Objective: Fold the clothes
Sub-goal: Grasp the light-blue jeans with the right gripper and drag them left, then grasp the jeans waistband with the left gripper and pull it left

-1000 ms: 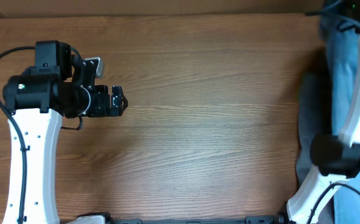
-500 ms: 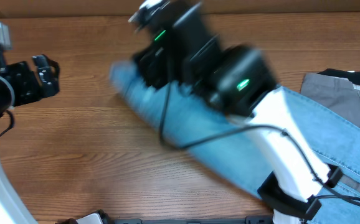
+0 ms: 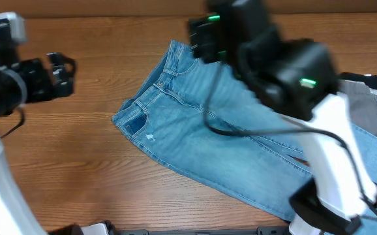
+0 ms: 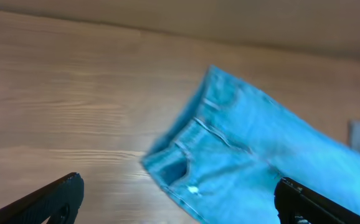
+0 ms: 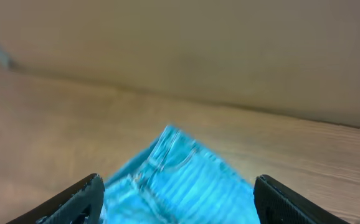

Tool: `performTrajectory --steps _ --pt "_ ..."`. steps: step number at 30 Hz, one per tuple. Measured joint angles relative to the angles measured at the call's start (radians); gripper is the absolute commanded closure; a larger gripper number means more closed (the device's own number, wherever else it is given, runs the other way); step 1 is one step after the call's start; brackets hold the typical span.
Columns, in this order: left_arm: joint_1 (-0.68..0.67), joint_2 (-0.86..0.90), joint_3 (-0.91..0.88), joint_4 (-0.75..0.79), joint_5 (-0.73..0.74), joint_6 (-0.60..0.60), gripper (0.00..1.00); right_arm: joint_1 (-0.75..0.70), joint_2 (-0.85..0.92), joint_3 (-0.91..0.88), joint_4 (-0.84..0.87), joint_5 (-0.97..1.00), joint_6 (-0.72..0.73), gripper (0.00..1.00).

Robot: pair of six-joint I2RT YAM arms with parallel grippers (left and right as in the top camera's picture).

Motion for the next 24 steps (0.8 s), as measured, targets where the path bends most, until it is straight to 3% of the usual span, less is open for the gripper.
performTrajectory --steps 3,8,11,16,21,24 --pt "-0.098 0.082 -0.018 0.013 0.005 0.025 0.0 -0.026 -0.089 0.0 0.0 -0.01 0.019 0.2" --pt "-0.256 0.304 -0.027 0.092 -0.021 0.064 0.1 -0.043 -0.2 0.008 -0.027 -0.036 0.035 0.22" --pt "-0.315 0.444 -0.031 0.161 -0.043 0.08 0.1 -0.044 -0.215 0.01 -0.058 -0.045 0.045 0.25" --pt "-0.368 0.656 -0.038 0.261 -0.072 0.1 0.13 -0.045 -0.193 0.009 -0.113 -0.052 0.06 0.3" --pt "-0.379 0.824 -0.039 0.316 -0.097 0.109 0.31 -0.045 -0.186 0.008 -0.166 -0.054 0.067 0.38" --pt "-0.378 0.906 -0.04 0.337 -0.097 0.119 0.32 -0.045 -0.186 0.008 -0.196 -0.053 0.079 0.39"
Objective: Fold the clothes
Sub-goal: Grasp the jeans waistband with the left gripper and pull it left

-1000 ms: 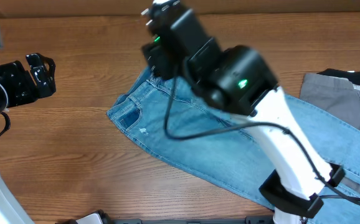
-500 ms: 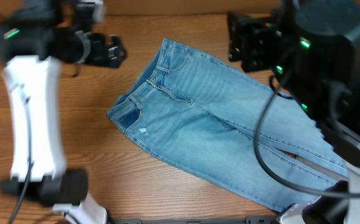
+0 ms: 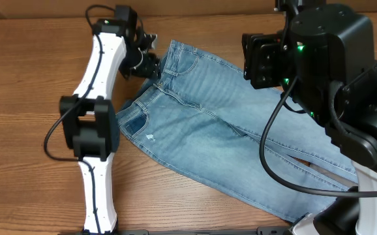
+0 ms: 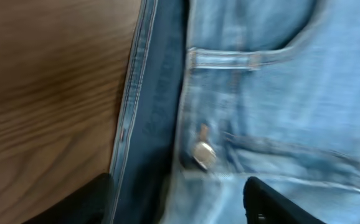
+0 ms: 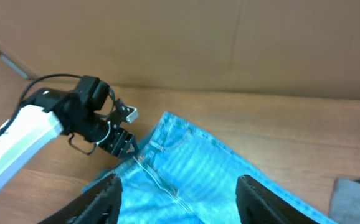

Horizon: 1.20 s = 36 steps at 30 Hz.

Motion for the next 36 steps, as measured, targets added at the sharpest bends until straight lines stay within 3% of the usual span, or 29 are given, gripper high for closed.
performTrajectory --steps 3,7,8,10,11,22,27,36 --pt "0.0 0.056 -0.002 0.005 0.013 0.001 0.36 0.0 0.0 0.0 -0.018 0.002 0.008 0.4" --pt "0.0 0.079 -0.003 0.005 0.055 0.002 0.5 0.0 0.0 0.0 -0.031 0.008 0.018 0.41" --pt "0.0 0.08 -0.003 0.005 0.064 0.002 0.59 0.0 0.0 0.0 -0.035 0.01 0.021 0.42" --pt "0.0 0.08 -0.003 0.005 0.077 0.002 0.89 0.0 0.0 0.0 -0.039 0.011 0.027 0.42" --pt "0.0 0.08 -0.003 0.006 0.08 0.005 0.96 0.0 0.0 0.0 -0.039 0.012 0.031 0.42" --pt "0.066 0.081 0.015 -0.031 0.054 -0.073 0.94 0.0 0.0 0.0 -0.06 0.018 0.041 0.43" --pt "0.185 0.081 0.031 -0.063 0.165 -0.078 0.96 0.0 0.0 0.0 -0.062 0.018 0.042 0.43" --pt "0.294 0.081 0.032 -0.138 0.018 -0.152 0.96 0.0 0.0 0.0 -0.075 0.018 0.042 0.43"
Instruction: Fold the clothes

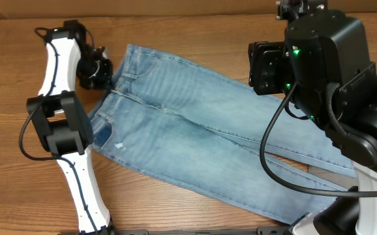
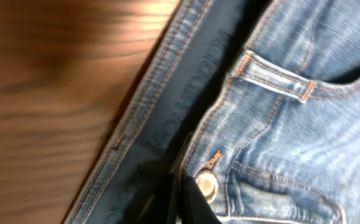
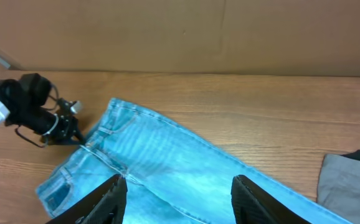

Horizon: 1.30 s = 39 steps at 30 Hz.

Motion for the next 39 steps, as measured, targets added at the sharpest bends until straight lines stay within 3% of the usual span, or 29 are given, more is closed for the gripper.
performTrajectory --steps 4,13,15,17,18,19,21,27,33,39 --pt "0.097 0.0 0.0 -0.007 -0.042 -0.062 0.96 0.0 0.0 0.0 -0.001 0.0 0.0 0.43" --pt "0.45 0.001 0.068 -0.105 -0.105 -0.132 0.96 0.0 0.0 0.0 -0.006 0.0 0.006 0.43" --pt "0.509 0.001 0.097 -0.128 -0.111 -0.126 0.88 0.0 0.0 0.0 -0.006 0.0 0.011 0.43" --pt "0.547 0.001 0.126 -0.142 -0.112 -0.108 0.73 0.0 0.0 0.0 -0.005 0.001 0.019 0.42" --pt "0.554 0.0 0.134 -0.143 -0.112 -0.098 0.58 0.0 0.0 0.0 -0.005 0.003 0.023 0.41" --pt "0.56 -0.007 0.145 -0.141 -0.1 -0.089 0.44 0.0 0.0 0.0 0.0 0.012 0.032 0.34" --pt "0.558 -0.018 0.149 -0.138 -0.081 -0.08 0.39 0.0 0.0 0.0 0.006 0.022 0.043 0.24" --pt "0.524 -0.141 0.156 -0.137 0.007 -0.047 0.39 -0.077 0.0 0.0 0.029 0.042 0.158 0.19" --pt "0.474 -0.369 0.173 -0.145 0.057 -0.019 0.42 -0.349 0.031 0.0 -0.014 -0.046 0.225 0.2" --pt "0.351 -0.554 0.197 -0.156 0.06 0.032 0.4 -0.558 0.14 -0.093 -0.013 -0.241 0.185 0.23"
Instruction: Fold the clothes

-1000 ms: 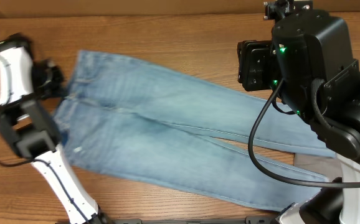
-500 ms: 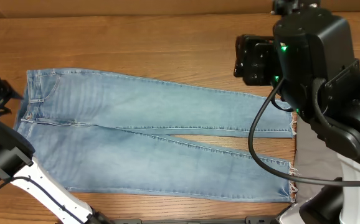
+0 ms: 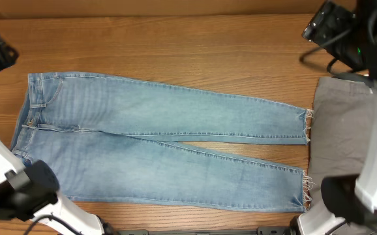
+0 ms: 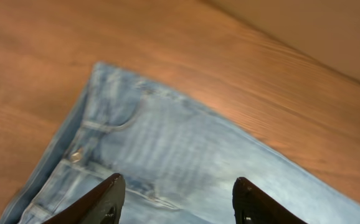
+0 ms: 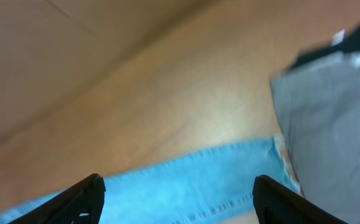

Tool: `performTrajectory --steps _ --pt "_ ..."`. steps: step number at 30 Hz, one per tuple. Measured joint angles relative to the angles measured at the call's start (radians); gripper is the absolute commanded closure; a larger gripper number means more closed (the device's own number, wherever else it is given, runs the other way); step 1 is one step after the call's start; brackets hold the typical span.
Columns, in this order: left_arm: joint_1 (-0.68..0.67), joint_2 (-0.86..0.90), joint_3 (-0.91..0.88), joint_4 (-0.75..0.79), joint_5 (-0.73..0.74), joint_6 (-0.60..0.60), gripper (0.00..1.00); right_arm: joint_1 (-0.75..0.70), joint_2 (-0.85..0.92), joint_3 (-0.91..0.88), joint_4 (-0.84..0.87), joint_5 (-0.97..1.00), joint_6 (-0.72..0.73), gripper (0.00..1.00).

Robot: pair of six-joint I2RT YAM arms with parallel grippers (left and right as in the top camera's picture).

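The light-blue jeans [image 3: 149, 140] lie flat along the table, waistband [image 3: 35, 124] at the left and frayed hems [image 3: 306, 153] at the right. My left gripper hovers open off the jeans' upper-left corner. In the left wrist view the left gripper [image 4: 177, 180] stands wide above the waistband and button [image 4: 75, 155], holding nothing. My right gripper [image 3: 332, 29] is raised at the far right, open. In the blurred right wrist view the right gripper [image 5: 177, 178] frames the upper leg's hem [image 5: 273, 155].
A grey garment [image 3: 345, 130] lies at the right, just past the hems, also showing in the right wrist view [image 5: 329, 124]. Bare wooden table [image 3: 175, 46] runs behind the jeans. A cardboard wall backs the table's far edge.
My left gripper was shut on the waistband near the button and is now open and clear of it. The jeans, then diagonal, now lie stretched flat leftward. The right arm has moved to the far right.
At first the jeans lay diagonally mid-table with both grippers open and apart from them. Then my left gripper stood open at the waistband, then shut on it with the jeans further left. Now the jeans lie full length and the left gripper has let go.
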Motion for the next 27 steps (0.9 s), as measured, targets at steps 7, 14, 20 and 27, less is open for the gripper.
performTrajectory --steps 7,14,20,27 --pt "-0.123 0.01 0.002 -0.075 -0.072 0.018 0.5 -0.051 0.143 -0.312 0.072 -0.088 -0.028 0.68" --pt "-0.154 0.116 -0.004 -0.098 -0.101 0.017 0.5 -0.058 0.235 -0.703 0.253 -0.118 -0.03 0.78" --pt "-0.155 0.141 -0.008 -0.096 -0.106 0.017 0.45 -0.077 0.243 -0.99 0.503 -0.172 -0.03 0.81" --pt "-0.155 0.141 -0.009 -0.096 -0.109 0.017 0.42 -0.109 0.209 -1.19 0.834 -0.208 -0.03 0.92"
